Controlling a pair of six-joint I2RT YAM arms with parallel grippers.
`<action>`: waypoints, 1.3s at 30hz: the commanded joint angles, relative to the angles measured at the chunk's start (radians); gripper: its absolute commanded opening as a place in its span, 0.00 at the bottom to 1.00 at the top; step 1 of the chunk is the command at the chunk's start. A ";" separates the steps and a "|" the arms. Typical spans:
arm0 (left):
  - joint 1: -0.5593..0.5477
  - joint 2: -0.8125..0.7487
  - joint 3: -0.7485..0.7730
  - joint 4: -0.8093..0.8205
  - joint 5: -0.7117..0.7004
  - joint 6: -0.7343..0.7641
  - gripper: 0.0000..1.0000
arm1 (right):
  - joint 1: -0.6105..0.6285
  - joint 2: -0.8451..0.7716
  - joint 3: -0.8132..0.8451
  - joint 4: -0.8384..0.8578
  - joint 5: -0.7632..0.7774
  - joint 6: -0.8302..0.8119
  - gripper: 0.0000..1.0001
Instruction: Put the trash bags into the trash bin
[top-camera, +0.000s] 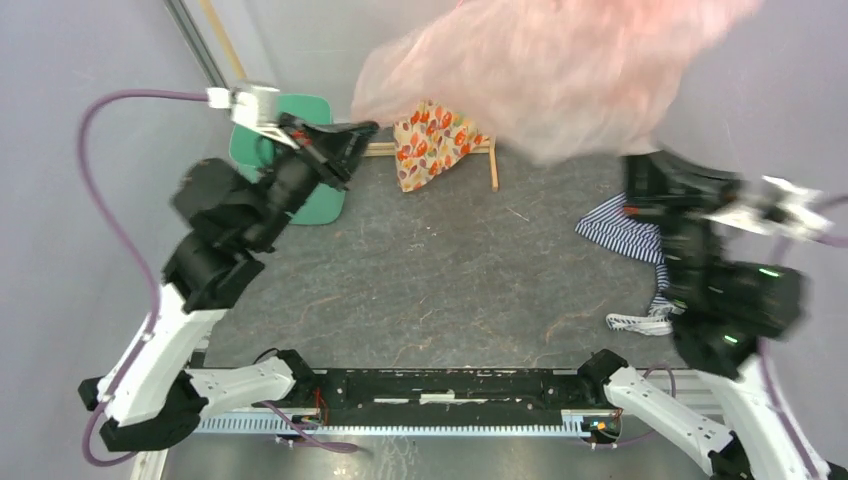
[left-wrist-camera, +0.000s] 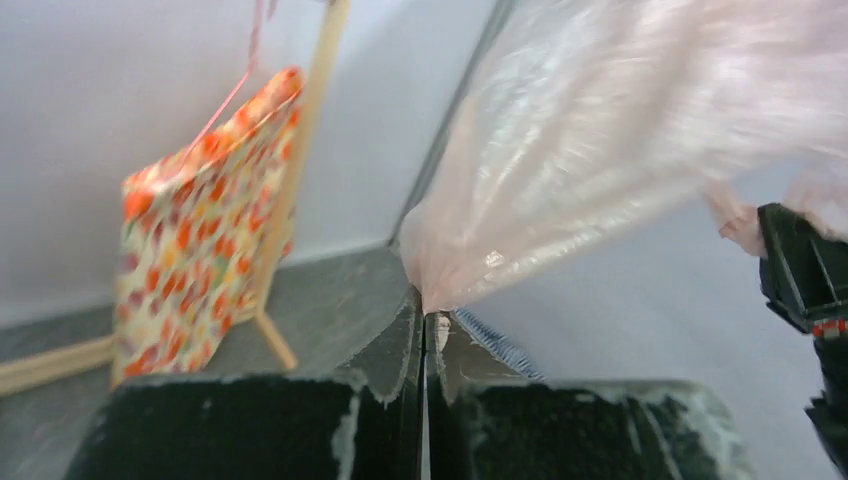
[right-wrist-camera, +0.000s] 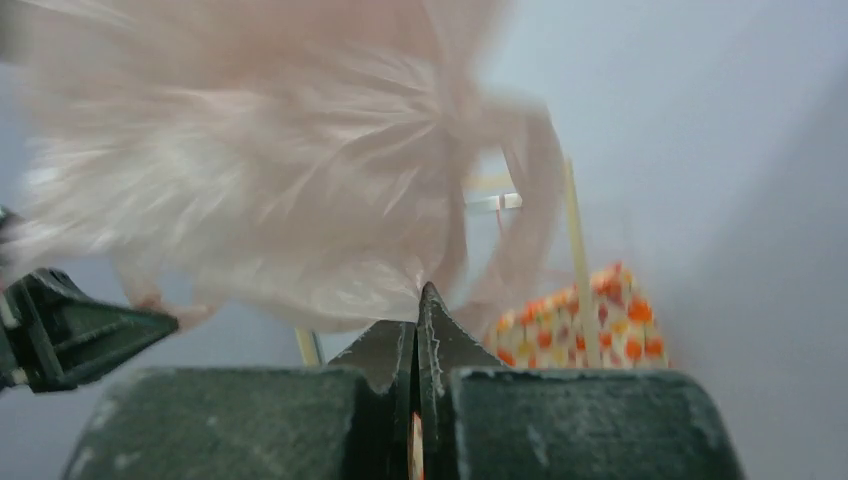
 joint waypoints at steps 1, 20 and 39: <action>0.001 0.191 -0.375 -0.086 -0.188 0.037 0.02 | 0.004 0.261 -0.558 -0.183 0.032 0.094 0.00; -0.223 -0.081 -0.427 -0.169 -0.327 -0.090 0.02 | 0.146 0.132 -0.273 -0.474 0.170 0.077 0.00; -0.223 -0.094 -0.644 -0.263 -0.371 -0.286 0.02 | 0.196 -0.036 -0.667 -0.589 0.108 0.287 0.01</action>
